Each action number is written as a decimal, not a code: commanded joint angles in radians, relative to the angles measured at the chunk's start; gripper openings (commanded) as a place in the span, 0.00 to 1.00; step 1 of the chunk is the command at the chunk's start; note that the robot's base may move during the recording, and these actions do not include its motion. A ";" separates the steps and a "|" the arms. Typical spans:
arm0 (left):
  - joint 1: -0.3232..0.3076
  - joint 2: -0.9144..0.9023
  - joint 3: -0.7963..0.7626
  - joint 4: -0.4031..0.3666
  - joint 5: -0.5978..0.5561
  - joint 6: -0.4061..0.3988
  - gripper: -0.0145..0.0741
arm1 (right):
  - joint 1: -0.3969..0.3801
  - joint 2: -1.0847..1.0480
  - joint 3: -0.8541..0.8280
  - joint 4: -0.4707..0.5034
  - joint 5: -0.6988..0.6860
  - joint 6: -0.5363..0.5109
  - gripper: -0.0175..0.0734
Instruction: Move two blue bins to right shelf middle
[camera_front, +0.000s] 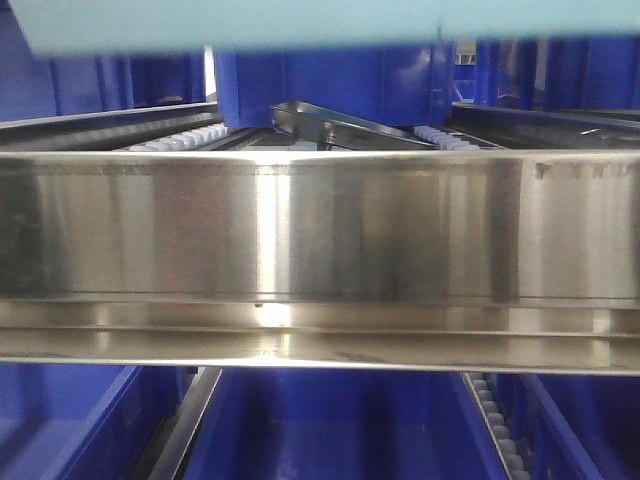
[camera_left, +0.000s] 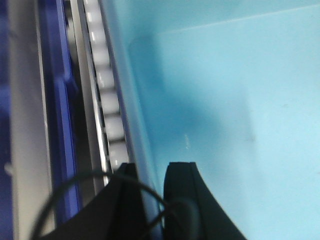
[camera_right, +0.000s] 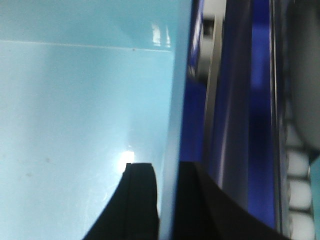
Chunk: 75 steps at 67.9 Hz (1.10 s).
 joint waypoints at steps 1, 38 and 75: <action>-0.004 -0.041 -0.043 -0.010 -0.037 0.016 0.04 | -0.003 -0.055 -0.007 -0.041 -0.108 -0.011 0.02; -0.004 -0.047 -0.096 -0.025 -0.060 0.016 0.04 | -0.003 -0.091 -0.007 -0.047 -0.211 -0.011 0.02; -0.004 -0.047 -0.096 -0.025 -0.177 0.016 0.04 | -0.003 -0.091 -0.007 -0.047 -0.224 -0.011 0.02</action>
